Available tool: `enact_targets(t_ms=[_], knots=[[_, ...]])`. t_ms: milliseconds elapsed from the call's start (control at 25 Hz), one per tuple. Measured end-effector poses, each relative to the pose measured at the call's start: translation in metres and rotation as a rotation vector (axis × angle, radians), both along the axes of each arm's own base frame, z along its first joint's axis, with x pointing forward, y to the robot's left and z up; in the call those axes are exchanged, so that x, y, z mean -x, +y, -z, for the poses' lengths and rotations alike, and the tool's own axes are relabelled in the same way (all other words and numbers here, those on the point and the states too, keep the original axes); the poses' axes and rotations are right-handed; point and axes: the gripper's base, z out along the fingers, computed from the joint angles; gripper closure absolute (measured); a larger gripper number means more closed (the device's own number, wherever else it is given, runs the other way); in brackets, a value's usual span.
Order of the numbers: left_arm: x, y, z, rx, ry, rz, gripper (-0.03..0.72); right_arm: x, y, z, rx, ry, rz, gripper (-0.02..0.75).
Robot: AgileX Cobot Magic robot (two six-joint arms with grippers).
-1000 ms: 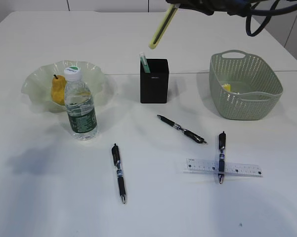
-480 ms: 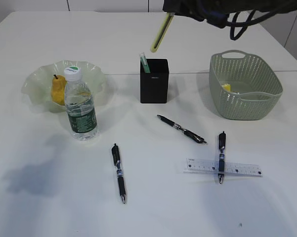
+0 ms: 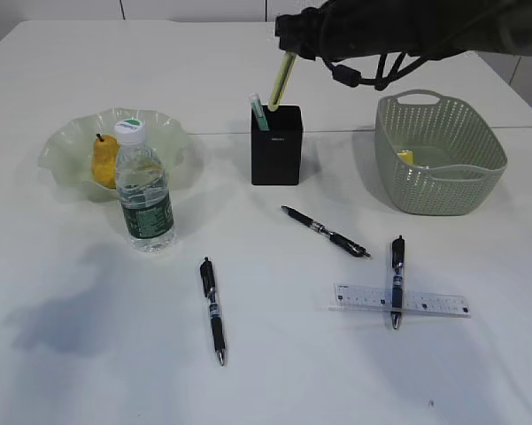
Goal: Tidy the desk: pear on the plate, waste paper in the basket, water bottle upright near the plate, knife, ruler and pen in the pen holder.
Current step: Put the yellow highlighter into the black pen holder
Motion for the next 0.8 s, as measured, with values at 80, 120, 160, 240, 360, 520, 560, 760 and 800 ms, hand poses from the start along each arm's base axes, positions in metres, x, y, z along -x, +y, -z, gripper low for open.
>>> enact_targets(t_ms=[80,120,160,240,360,520,560,760,800], knots=[[0.000,0.000,0.000,0.000,0.000,0.000,0.305,-0.005,0.000,0.008,0.029,-0.011,-0.001,0.606],[0.000,0.000,0.000,0.000,0.000,0.000,0.305,-0.008,0.000,0.010,0.038,-0.017,0.000,0.606],[0.000,0.000,0.000,0.000,0.000,0.000,0.305,-0.010,0.000,0.013,0.044,-0.019,0.000,0.606],[0.000,0.000,0.000,0.000,0.002,0.000,0.305,-0.014,-0.001,0.021,0.058,-0.015,0.000,0.606],[0.000,0.000,0.000,0.000,0.002,0.000,0.310,-0.017,-0.003,0.030,0.089,-0.017,-0.003,0.606],[0.000,0.000,0.000,0.000,0.002,0.000,0.314,-0.019,-0.003,0.036,0.118,-0.027,-0.011,0.606],[0.000,0.000,0.000,0.000,0.002,0.000,0.314,-0.020,-0.003,0.039,0.127,-0.027,-0.011,0.606],[0.000,-0.001,0.000,0.007,0.003,-0.003,0.326,-0.024,-0.003,0.055,0.168,-0.021,-0.021,0.606],[0.000,-0.001,0.000,0.009,0.003,-0.005,0.326,-0.024,-0.003,0.058,0.173,-0.020,-0.021,0.606]])
